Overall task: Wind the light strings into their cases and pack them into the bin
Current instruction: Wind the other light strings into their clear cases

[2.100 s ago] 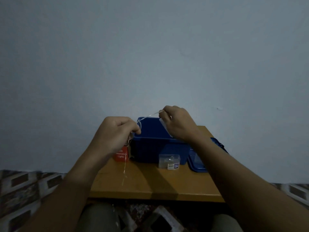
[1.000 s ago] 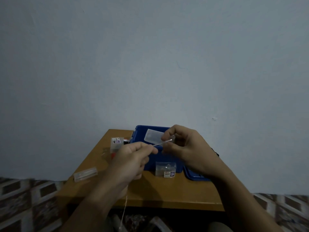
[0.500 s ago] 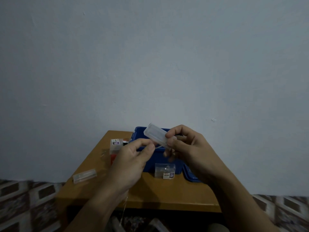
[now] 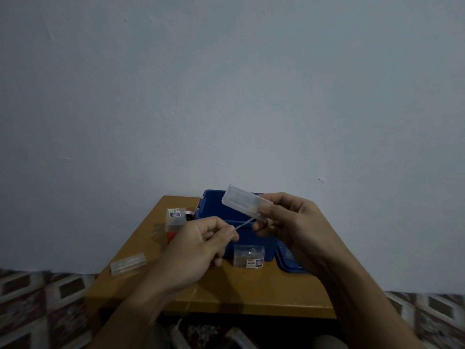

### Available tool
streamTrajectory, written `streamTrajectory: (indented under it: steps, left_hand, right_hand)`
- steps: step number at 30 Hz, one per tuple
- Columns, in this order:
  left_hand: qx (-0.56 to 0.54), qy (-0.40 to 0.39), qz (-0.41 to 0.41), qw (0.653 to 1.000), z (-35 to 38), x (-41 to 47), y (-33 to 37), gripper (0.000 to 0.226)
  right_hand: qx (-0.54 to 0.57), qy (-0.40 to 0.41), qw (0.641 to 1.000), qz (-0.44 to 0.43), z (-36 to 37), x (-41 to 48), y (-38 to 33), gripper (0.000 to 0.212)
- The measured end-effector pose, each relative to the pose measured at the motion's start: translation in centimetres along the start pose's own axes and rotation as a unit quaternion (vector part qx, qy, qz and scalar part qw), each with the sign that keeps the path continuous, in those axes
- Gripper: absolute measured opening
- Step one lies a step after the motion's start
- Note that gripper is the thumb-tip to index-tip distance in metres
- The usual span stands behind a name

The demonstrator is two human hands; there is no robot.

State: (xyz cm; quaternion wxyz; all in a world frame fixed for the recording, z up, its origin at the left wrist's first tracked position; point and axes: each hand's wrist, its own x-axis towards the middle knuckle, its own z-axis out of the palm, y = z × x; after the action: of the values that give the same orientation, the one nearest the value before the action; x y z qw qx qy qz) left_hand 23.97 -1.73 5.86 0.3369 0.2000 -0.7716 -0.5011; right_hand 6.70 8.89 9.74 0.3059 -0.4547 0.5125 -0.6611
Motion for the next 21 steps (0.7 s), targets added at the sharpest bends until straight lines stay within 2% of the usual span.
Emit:
streamTrajectory:
  steps: [5, 9, 12, 14, 16, 18, 21]
  left_hand:
    - [0.001, -0.026, -0.026, 0.999, 0.0, 0.1, -0.4, 0.021]
    - [-0.078, 0.029, -0.046, 0.995, 0.3, 0.2, -0.3, 0.032]
    - [-0.039, 0.017, -0.05, 0.998, 0.1, 0.4, -0.3, 0.04]
    - [-0.022, -0.006, -0.055, 0.998, -0.2, 0.4, -0.3, 0.031]
    - [-0.024, -0.019, -0.052, 0.998, -0.6, 0.5, -0.2, 0.013]
    - [-0.038, -0.03, -0.05, 0.998, -1.2, 0.8, 0.3, 0.011]
    - [-0.069, -0.046, -0.053, 0.995, -1.9, 1.1, 1.5, 0.031]
  right_hand:
    - [0.066, -0.015, 0.998, 0.007, 0.0, -0.1, -0.5, 0.021]
    - [0.063, -0.045, 0.997, 0.015, 0.1, -0.5, -0.7, 0.024]
    - [0.067, -0.086, 0.994, 0.02, 0.0, -0.7, -0.8, 0.025]
    - [0.059, -0.131, 0.989, 0.024, -0.1, -0.9, -0.9, 0.026]
    - [0.03, -0.186, 0.982, 0.032, -0.3, -1.2, -1.0, 0.027]
    - [-0.026, -0.23, 0.972, 0.034, -0.4, -1.6, -1.2, 0.024]
    - [-0.131, -0.242, 0.961, 0.031, -0.5, -2.0, -1.6, 0.017]
